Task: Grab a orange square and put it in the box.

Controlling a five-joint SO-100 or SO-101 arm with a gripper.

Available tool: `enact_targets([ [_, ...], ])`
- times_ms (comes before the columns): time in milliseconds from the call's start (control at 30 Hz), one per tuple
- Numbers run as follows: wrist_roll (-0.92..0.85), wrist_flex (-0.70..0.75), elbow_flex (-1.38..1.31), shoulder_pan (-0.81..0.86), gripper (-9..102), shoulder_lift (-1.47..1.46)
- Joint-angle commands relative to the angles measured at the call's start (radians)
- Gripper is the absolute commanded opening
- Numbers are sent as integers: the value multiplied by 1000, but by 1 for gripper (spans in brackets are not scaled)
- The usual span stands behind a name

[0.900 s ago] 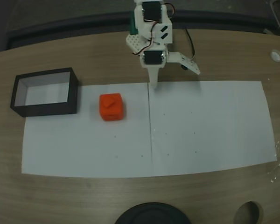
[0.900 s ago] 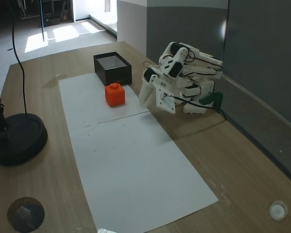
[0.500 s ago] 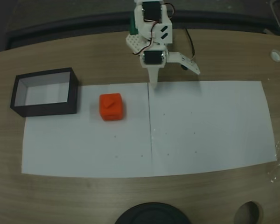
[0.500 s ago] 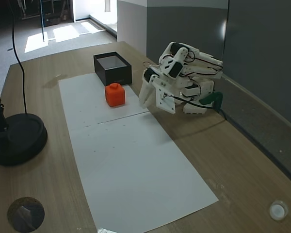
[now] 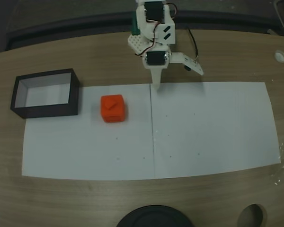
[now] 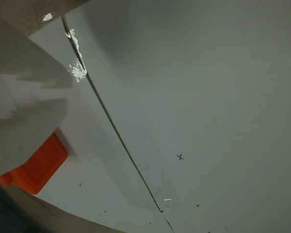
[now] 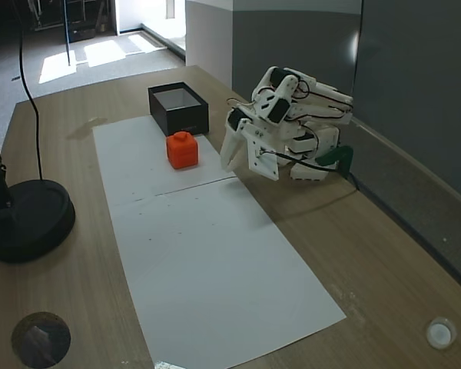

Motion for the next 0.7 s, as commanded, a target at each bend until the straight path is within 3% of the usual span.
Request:
enact_targets([
  [0, 2, 9, -54, 0, 0, 25],
  [200, -15, -15, -49, 11, 0, 25],
  [400, -351, -161, -84, 123, 10, 25],
  [567, -137, -219, -299, 316, 18, 25],
  [667, -112, -210, -399, 367, 27, 23],
])
